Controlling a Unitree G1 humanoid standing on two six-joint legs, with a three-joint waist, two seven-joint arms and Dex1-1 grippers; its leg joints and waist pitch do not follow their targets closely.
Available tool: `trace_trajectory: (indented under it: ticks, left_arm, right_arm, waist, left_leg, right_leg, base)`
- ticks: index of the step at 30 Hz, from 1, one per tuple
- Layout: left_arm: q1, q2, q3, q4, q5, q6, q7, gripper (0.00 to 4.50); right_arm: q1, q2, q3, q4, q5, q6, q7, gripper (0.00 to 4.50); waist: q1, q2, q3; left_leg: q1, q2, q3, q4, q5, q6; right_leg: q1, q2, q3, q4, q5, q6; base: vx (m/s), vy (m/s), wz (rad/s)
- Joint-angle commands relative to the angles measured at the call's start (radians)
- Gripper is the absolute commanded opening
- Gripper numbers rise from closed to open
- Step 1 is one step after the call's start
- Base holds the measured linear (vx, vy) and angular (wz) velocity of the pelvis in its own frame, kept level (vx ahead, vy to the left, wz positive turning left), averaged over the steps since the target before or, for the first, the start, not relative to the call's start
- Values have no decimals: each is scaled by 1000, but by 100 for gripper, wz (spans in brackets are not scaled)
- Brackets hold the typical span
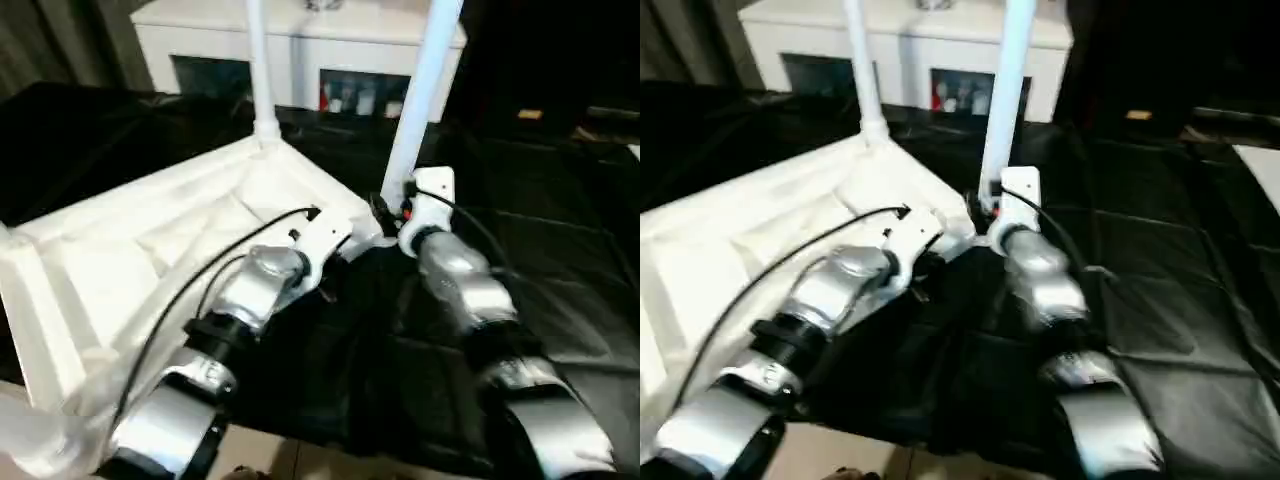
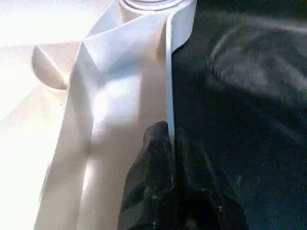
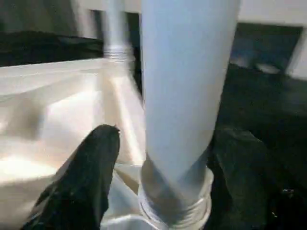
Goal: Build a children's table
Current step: Rotate leg to tighten
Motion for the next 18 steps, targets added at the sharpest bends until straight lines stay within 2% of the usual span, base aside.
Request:
trace_trajectory:
  ticks: [1,3,4,6,8,10,12,14,17,18]
  left_arm:
    - [11,53,-35,-77,-13,-112,-124,0]
    - [36,97,-64,-94,-14,-222,-209,0]
    - [52,119,-73,-106,-22,-259,-256,0]
    - [74,151,-79,-118,-29,-284,-305,0]
    - [97,183,-76,-141,-59,-292,-378,0]
    - [118,206,-70,-176,-98,-292,-445,0]
    - [128,219,-67,-198,-126,-293,-485,0]
    - [138,227,-61,-224,-155,-284,-529,0]
    - [139,229,-58,-220,-149,-297,-532,0]
    - [139,229,-57,-219,-147,-301,-532,0]
  right_arm:
    - [50,-69,19,-147,47,83,127,359]
    - [88,-135,43,-211,51,110,208,359]
    - [113,-179,60,-249,63,131,264,359]
    - [162,-260,92,-320,80,171,367,359]
    - [224,-350,122,-389,97,199,491,359]
    - [274,-405,134,-454,131,233,574,359]
    - [298,-428,139,-494,153,258,610,359]
    - [312,-437,160,-514,152,262,638,359]
    - [307,-432,172,-506,137,259,630,359]
    - [304,-429,173,-502,134,259,625,359]
  waist:
    - [9,0,-77]
    - [11,3,-75]
    - [12,0,-73]
    - [17,9,-69]
    - [24,8,-65]
    - [30,5,-62]
    - [30,0,-62]
    - [27,1,-60]
    - [20,1,-59]
    - [19,-4,-58]
  left_leg:
    - [26,54,-19,-60,-152,132]
    - [28,54,-19,-62,-171,122]
    - [29,57,-17,-63,-196,109]
    - [35,58,-16,-67,-235,88]
    - [41,63,-15,-73,-306,56]
    - [40,65,-15,-76,-327,46]
    - [34,63,-16,-77,-322,45]
    - [36,62,-15,-76,-336,38]
    - [38,60,-15,-75,-351,23]
    - [37,60,-15,-75,-349,23]
  right_leg:
    - [64,-54,41,-59,36,-269]
    - [60,-54,42,-61,2,-272]
    - [59,-57,45,-65,-26,-269]
    - [54,-56,46,-70,-77,-264]
    - [51,-57,48,-76,-146,-250]
    - [52,-60,51,-78,-177,-240]
    - [53,-63,51,-78,-196,-232]
    - [45,-63,51,-81,-250,-224]
    - [40,-63,52,-88,-308,-210]
    - [40,-63,52,-88,-313,-208]
  base:
    - [0,0,0]
    - [0,0,0]
    - [0,0,0]
    - [0,0,0]
    - [0,0,0]
    - [0,0,0]
    - [0,0,0]
    - [0,0,0]
    - [0,0,0]
    - [0,0,0]
